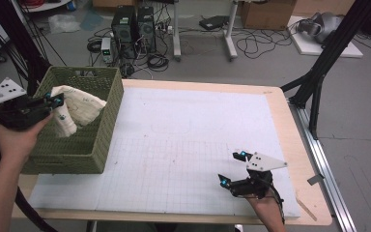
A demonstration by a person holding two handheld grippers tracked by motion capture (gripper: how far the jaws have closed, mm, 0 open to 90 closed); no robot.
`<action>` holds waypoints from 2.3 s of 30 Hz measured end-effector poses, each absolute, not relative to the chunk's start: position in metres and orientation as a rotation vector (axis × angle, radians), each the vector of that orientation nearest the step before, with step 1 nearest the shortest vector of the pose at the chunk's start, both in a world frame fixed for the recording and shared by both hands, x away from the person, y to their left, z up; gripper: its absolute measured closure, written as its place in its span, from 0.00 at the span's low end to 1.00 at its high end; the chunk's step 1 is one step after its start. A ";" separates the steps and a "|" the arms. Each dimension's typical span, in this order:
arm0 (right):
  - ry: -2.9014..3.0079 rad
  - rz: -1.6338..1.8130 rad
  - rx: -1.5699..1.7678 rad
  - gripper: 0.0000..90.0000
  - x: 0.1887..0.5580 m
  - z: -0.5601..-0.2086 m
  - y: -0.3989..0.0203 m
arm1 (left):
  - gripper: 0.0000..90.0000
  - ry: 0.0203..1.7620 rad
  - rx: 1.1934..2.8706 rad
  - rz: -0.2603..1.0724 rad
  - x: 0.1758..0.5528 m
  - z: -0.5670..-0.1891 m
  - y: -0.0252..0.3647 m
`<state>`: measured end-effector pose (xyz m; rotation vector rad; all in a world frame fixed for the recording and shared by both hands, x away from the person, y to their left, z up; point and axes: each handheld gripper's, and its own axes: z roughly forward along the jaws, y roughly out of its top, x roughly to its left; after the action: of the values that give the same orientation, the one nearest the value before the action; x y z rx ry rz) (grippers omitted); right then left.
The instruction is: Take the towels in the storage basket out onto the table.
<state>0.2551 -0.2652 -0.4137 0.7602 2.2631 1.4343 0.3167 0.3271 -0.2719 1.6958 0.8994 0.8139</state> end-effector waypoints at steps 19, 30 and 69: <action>2.257 1.439 0.748 0.10 0.256 -0.413 -0.265 | 0.95 0.696 1.748 0.734 0.313 -0.255 0.261; 2.257 1.442 0.746 0.10 0.256 -0.413 -0.264 | 0.95 0.612 1.775 0.673 0.314 -0.257 0.223; 2.235 1.453 0.745 0.10 0.259 -0.410 -0.266 | 0.94 0.479 1.834 0.357 0.321 -0.327 0.084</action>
<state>0.2588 -0.2657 -0.4105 0.7453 2.2352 1.4529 0.3210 0.0836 -0.3270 1.8338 0.4790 0.3572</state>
